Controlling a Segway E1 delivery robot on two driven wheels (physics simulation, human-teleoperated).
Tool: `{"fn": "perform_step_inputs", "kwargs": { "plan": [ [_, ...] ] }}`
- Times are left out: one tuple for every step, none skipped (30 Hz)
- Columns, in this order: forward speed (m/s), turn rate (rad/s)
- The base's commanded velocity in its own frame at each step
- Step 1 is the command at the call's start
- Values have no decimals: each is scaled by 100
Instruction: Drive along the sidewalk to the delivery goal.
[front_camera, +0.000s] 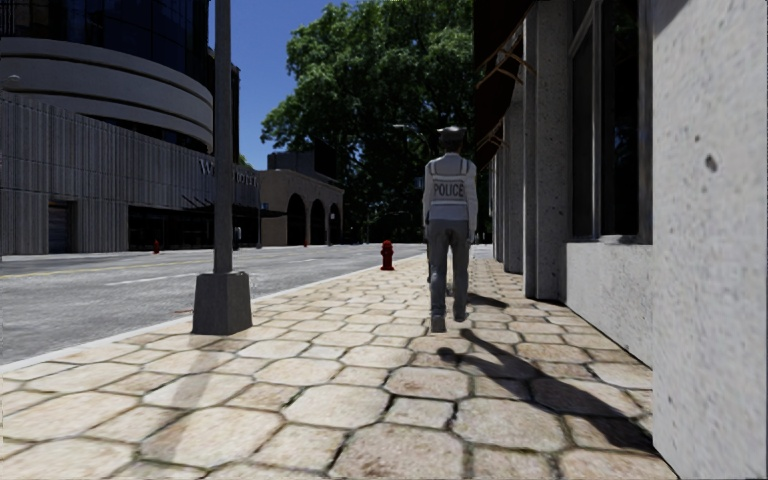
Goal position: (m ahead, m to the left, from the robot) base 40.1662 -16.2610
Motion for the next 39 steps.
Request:
{"fn": "perform_step_inputs", "kwargs": {
  "plan": [
    [188, -39],
    [186, -40],
    [186, -40],
    [183, -40],
    [179, -41],
    [174, -41],
    [168, -41],
    [166, -41],
    [165, -41],
    [165, -41],
    [165, -41],
    [165, -41],
    [165, -41],
    [165, -41],
    [165, -41],
    [165, -41],
    [165, -41],
    [165, -41],
    [165, -37],
    [165, 0],
    [165, 0],
    [165, 0],
    [165, 0],
    [165, 0],
    [165, 0],
    [165, 0],
    [165, 0],
    [165, 0],
    [165, 0],
    [165, 0],
    [165, 0],
    [165, 0],
    [165, 0],
    [165, 0],
    [165, 0],
    [165, 0],
    [165, 0],
    [165, -9],
    [165, -20]
  ]
}}
